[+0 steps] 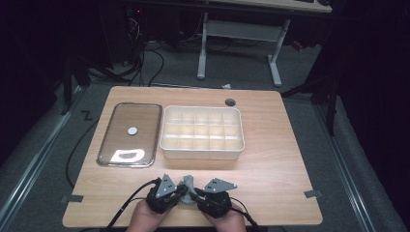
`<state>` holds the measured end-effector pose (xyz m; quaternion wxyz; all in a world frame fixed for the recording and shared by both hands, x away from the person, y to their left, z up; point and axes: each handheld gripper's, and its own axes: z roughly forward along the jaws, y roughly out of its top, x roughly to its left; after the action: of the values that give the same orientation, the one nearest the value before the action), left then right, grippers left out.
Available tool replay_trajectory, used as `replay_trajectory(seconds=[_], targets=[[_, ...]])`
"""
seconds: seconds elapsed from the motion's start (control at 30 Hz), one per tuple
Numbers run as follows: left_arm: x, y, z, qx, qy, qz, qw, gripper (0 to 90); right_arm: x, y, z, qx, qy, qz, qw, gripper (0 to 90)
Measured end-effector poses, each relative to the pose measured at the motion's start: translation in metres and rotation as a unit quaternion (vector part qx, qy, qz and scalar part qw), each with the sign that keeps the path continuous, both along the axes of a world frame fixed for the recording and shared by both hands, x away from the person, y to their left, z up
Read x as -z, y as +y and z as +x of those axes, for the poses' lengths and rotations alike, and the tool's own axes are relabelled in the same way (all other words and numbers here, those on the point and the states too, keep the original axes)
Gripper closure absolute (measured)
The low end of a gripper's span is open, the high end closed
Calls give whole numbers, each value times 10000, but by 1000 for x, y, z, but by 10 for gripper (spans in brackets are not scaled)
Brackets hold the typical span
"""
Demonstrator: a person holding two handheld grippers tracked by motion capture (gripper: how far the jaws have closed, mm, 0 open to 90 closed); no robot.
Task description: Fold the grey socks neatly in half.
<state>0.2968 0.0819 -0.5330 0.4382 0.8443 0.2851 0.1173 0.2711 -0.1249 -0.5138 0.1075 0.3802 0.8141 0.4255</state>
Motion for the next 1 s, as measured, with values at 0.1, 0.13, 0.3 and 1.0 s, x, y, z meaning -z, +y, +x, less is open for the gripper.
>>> replay_trajectory(seconds=[0.1,0.13,0.3,1.0], targets=[[0,0,0,14,5,-2,10000,804,-3,-11,0,163,-83,92,9998,683],[0,0,0,17,4,1,10000,804,-4,-15,0,228,-99,118,9996,672],[0,0,0,20,-9,4,10000,798,-12,-27,9,495,-392,32,9980,618],[0,-1,-2,16,-76,54,10000,792,9,-24,12,519,-251,-437,9974,863]])
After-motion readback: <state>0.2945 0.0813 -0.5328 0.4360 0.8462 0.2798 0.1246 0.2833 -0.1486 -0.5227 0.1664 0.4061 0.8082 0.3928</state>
